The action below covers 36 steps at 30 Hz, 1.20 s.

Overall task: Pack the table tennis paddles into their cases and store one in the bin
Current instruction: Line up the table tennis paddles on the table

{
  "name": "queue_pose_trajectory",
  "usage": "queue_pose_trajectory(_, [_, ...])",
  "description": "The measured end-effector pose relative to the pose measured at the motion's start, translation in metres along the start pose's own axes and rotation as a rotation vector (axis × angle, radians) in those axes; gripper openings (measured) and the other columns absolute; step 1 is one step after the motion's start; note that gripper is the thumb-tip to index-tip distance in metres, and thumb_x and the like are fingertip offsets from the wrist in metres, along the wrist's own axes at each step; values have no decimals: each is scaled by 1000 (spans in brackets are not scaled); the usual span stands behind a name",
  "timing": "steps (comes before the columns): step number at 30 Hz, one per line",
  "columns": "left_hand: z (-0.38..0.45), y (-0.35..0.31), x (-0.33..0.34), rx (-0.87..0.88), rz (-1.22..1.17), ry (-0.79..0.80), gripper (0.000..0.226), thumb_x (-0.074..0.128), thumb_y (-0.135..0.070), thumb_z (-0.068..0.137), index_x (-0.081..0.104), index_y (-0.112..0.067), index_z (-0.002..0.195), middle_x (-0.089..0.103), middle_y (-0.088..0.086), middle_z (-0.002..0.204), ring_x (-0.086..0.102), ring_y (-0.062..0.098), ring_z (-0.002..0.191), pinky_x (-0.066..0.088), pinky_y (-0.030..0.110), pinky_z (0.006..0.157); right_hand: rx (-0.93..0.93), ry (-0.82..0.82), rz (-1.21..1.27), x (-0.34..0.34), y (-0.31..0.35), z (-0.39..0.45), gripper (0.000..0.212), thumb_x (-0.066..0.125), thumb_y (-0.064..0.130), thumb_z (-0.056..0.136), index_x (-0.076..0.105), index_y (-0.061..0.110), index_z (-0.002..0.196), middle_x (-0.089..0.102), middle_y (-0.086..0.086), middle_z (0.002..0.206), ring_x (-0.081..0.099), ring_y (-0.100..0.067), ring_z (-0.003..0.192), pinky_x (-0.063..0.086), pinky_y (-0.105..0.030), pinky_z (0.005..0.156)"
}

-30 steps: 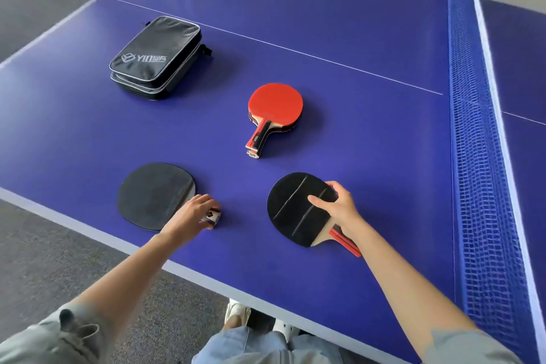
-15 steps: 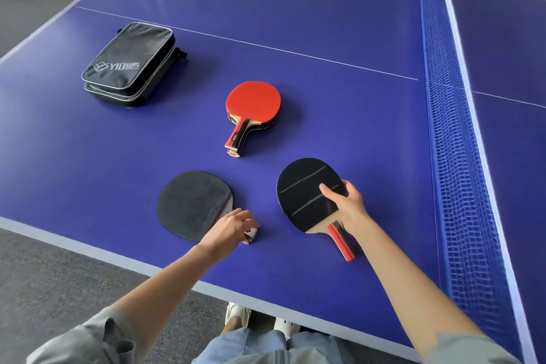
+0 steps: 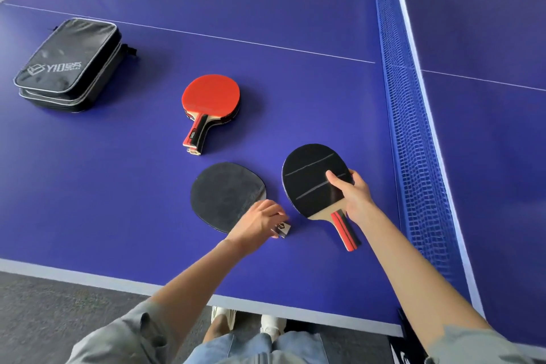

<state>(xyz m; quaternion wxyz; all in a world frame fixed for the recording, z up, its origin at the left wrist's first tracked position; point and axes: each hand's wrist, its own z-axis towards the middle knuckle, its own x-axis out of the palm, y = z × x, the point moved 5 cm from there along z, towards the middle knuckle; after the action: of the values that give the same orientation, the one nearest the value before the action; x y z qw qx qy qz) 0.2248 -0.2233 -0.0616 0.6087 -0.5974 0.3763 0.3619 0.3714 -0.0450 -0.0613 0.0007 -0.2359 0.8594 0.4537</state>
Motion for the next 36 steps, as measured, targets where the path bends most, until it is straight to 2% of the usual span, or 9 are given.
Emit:
queue_pose_trajectory(2, [-18, 23, -23, -123, -57, -200, 48, 78, -24, 73, 65, -12, 118, 64, 6, 115, 56, 30, 111, 41, 41, 97, -5, 34, -10, 13, 3, -2, 44, 75, 45, 75, 47, 35, 107, 54, 14, 91, 54, -9, 81, 43, -19, 49])
queue_pose_trajectory(5, [-61, 78, -55, -574, -95, -545, 39, 70, -21, 84, 62, -13, 121, 60, 5, 120, 50, 31, 112, 39, 41, 95, -18, 126, -42, 51, 10, -8, 43, 76, 42, 75, 51, 32, 108, 59, 10, 100, 58, -12, 90, 53, -24, 60])
queue_pose_trajectory(8, [-92, 118, -55, -1014, -311, -631, 39, 52, -22, 95, 51, -9, 132, 48, 9, 132, 40, 31, 120, 37, 39, 100, -23, 215, -52, 102, 12, -13, 56, 81, 32, 71, 51, 24, 118, 59, -3, 119, 61, -25, 106, 57, -37, 81])
queue_pose_trajectory(10, [-96, 127, -47, -1128, -514, -630, 39, 50, -25, 96, 51, -5, 131, 45, 15, 132, 48, 31, 118, 40, 42, 103, -50, 253, -73, 136, 13, -16, 55, 83, 26, 69, 51, 21, 114, 59, -8, 121, 62, -28, 106, 57, -40, 85])
queue_pose_trajectory(14, [-91, 122, -34, -1146, -743, -642, 37, 57, -26, 92, 57, -9, 126, 49, 10, 126, 55, 23, 103, 46, 37, 96, -156, 234, -231, 180, 19, -19, 49, 83, 24, 68, 51, 24, 105, 56, 0, 116, 59, -24, 104, 52, -41, 92])
queue_pose_trajectory(18, [-91, 119, -30, -1130, -805, -703, 48, 67, -22, 87, 53, -11, 131, 48, 7, 126, 52, 23, 111, 44, 30, 97, -168, 195, -371, 186, 19, -18, 49, 81, 32, 69, 51, 25, 107, 56, 3, 112, 55, -20, 99, 50, -38, 88])
queue_pose_trajectory(25, [-91, 114, -25, -1108, -786, -745, 44, 56, -20, 94, 49, -10, 136, 48, 6, 128, 50, 22, 112, 40, 23, 92, -257, 147, -543, 188, 22, -25, 53, 77, 41, 72, 47, 18, 109, 59, -5, 116, 52, -27, 110, 46, -42, 93])
queue_pose_trajectory(33, [-90, 105, -24, -1137, -746, -791, 35, 42, -11, 99, 51, -9, 133, 48, 6, 129, 47, 22, 118, 39, 35, 104, -416, 185, -563, 193, 25, -39, 49, 76, 36, 76, 48, 8, 105, 58, -12, 111, 50, -27, 109, 39, -29, 82])
queue_pose_trajectory(36, [-95, 101, -21, -1186, -748, -839, 32, 43, -12, 98, 54, -10, 128, 49, 7, 126, 51, 24, 113, 42, 35, 102, -465, 150, -700, 201, 23, -44, 53, 72, 41, 79, 49, 6, 109, 50, -15, 117, 41, -31, 113, 42, -37, 88])
